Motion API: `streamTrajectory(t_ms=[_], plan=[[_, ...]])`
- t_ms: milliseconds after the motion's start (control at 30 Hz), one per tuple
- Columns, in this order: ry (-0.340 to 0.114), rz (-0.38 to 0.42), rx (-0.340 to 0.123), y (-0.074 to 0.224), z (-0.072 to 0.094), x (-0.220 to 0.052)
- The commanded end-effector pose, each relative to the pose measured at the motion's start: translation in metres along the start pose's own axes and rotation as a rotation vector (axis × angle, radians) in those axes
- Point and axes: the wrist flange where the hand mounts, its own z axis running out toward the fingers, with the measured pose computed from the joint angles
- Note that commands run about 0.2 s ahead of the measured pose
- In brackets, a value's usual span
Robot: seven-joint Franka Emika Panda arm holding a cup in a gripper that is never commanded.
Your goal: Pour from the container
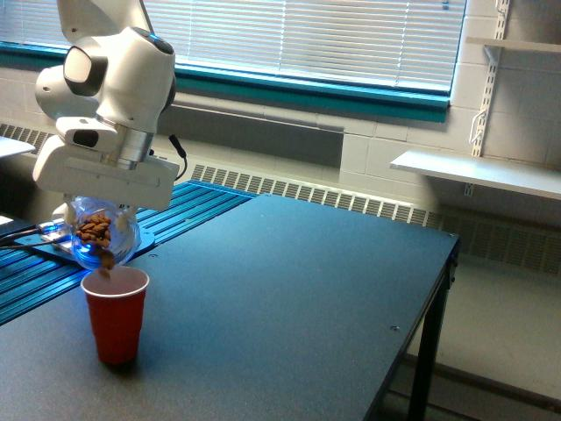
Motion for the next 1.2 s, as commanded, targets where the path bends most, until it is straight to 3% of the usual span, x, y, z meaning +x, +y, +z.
streamTrajectory(t_ms=[33,1200], plan=[[0.0,-0.03,-0.014,-0.0074,-0.0012,-0.0006],[0.006,-0.115,-0.098,-0.0129,0.0049,0.003]])
